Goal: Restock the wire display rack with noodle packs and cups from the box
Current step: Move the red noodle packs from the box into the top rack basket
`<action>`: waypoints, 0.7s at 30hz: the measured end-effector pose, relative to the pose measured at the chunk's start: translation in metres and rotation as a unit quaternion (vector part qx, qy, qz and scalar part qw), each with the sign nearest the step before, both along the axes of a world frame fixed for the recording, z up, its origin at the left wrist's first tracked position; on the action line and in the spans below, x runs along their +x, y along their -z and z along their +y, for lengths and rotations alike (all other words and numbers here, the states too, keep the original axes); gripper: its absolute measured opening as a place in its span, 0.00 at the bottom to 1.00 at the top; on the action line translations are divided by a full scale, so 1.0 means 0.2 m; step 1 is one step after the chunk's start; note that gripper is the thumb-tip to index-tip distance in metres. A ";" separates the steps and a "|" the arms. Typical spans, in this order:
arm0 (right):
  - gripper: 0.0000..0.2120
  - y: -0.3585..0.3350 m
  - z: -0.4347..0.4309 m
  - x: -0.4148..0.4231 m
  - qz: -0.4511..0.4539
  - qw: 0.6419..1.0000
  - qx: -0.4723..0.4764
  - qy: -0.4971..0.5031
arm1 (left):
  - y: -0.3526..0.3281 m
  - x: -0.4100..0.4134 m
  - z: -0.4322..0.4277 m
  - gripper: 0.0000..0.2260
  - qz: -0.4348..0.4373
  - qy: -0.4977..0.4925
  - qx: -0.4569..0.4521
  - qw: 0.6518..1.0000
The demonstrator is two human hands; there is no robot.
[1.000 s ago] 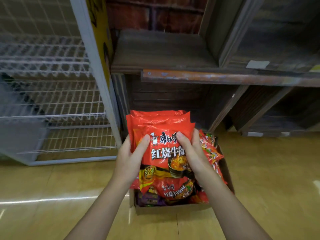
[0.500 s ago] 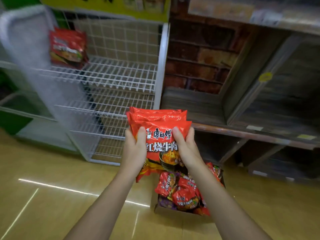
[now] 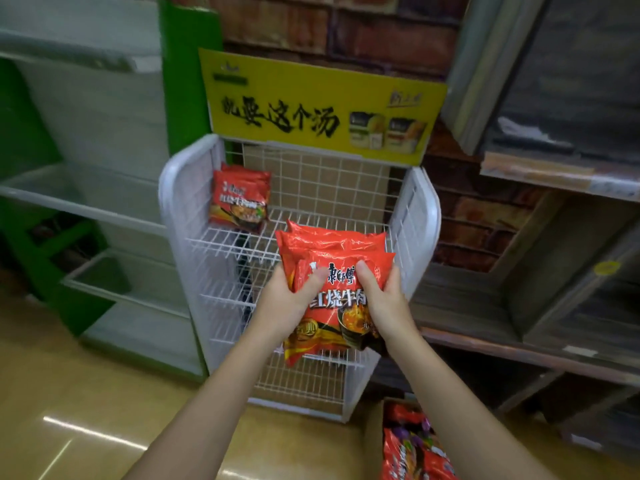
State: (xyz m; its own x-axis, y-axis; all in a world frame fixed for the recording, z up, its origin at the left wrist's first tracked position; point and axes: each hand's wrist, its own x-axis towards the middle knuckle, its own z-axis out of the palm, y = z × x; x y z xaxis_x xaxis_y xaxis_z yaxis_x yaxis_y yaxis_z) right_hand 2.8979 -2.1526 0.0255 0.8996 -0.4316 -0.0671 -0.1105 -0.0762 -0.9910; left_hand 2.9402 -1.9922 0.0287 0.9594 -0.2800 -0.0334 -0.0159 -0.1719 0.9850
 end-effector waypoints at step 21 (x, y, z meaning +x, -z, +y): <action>0.29 0.15 -0.20 1.47 0.052 0.988 0.087 -0.114 | 0.05 1.48 -0.12 0.29 0.080 -0.021 0.085 0.993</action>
